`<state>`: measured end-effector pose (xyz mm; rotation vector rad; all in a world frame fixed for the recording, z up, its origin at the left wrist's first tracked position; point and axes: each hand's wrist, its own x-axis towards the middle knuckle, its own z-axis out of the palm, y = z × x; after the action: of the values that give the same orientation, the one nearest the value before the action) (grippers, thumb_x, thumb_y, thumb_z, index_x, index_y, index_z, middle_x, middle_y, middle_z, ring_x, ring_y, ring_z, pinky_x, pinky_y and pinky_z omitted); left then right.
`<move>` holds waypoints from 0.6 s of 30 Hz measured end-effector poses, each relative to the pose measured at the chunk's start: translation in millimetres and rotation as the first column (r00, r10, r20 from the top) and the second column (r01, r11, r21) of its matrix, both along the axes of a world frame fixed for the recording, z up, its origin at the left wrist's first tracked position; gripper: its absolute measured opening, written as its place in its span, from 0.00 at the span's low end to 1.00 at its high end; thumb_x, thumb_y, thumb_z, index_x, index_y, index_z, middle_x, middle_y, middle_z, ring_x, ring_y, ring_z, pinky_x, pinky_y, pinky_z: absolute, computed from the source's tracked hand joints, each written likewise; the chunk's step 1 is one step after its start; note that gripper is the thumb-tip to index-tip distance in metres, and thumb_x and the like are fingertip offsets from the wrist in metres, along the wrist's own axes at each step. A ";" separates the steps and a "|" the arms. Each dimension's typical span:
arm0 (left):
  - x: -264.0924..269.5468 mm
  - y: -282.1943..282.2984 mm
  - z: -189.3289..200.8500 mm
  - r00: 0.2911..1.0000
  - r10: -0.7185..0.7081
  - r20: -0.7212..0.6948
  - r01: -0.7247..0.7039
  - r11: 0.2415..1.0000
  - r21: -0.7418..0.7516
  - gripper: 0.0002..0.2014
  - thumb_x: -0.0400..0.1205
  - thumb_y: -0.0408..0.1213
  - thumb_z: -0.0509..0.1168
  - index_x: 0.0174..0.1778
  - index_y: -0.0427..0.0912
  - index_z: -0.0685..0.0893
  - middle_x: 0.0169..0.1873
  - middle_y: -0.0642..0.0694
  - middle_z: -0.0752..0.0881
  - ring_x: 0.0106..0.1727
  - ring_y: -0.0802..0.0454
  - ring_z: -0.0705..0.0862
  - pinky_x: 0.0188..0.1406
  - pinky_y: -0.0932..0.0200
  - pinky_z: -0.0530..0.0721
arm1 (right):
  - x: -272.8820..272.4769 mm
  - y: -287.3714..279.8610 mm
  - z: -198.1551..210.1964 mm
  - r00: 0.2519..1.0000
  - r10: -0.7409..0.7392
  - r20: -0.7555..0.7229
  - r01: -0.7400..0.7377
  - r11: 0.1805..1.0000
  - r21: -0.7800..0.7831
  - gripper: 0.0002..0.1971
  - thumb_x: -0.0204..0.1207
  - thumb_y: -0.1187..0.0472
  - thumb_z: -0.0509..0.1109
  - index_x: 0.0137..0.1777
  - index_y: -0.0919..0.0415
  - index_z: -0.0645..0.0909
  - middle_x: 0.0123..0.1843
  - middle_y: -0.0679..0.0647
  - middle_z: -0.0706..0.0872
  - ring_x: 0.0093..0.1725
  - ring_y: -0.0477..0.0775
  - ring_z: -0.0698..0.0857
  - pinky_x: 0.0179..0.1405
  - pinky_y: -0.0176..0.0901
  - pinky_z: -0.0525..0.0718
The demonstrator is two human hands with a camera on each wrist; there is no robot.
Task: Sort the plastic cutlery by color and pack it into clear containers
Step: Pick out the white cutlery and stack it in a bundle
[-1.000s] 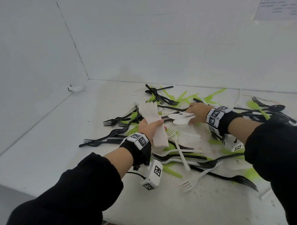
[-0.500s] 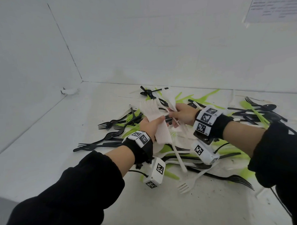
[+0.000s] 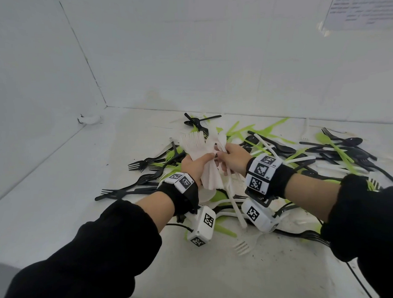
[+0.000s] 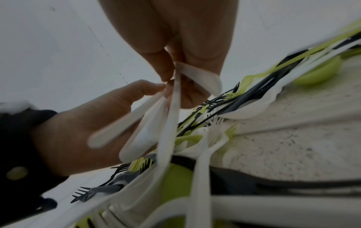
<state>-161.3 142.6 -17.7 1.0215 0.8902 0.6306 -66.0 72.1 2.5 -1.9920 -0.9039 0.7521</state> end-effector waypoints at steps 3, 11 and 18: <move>-0.3 -0.3 -1.1 0.999 0.010 0.040 -0.009 1.000 -0.020 0.19 0.72 0.26 0.73 0.59 0.29 0.82 0.51 0.30 0.87 0.41 0.37 0.87 0.53 0.38 0.86 | 1.2 1.2 -2.4 0.983 -0.158 -0.096 0.164 0.985 0.053 0.08 0.83 0.64 0.55 0.41 0.62 0.68 0.34 0.59 0.73 0.24 0.53 0.69 0.21 0.41 0.68; 2.4 -4.9 -0.6 0.994 -0.083 0.068 0.083 0.997 0.003 0.18 0.75 0.26 0.72 0.61 0.34 0.81 0.58 0.34 0.85 0.55 0.37 0.85 0.58 0.39 0.83 | -1.1 5.0 4.0 0.926 -0.153 -0.344 0.217 0.964 0.155 0.15 0.80 0.62 0.64 0.31 0.58 0.70 0.24 0.52 0.68 0.17 0.46 0.63 0.17 0.31 0.60; 3.9 -7.6 -0.7 0.984 -0.156 0.091 0.157 0.988 0.002 0.17 0.76 0.24 0.69 0.61 0.32 0.80 0.50 0.36 0.86 0.45 0.42 0.85 0.57 0.39 0.83 | 1.3 10.0 3.7 0.969 -0.189 -0.157 0.205 0.975 0.090 0.13 0.77 0.61 0.65 0.31 0.57 0.72 0.26 0.52 0.73 0.21 0.50 0.70 0.20 0.37 0.67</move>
<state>-157.4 135.0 -18.3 1.0389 0.7238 0.5374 -64.7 82.1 6.2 -1.8734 -0.6343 0.7134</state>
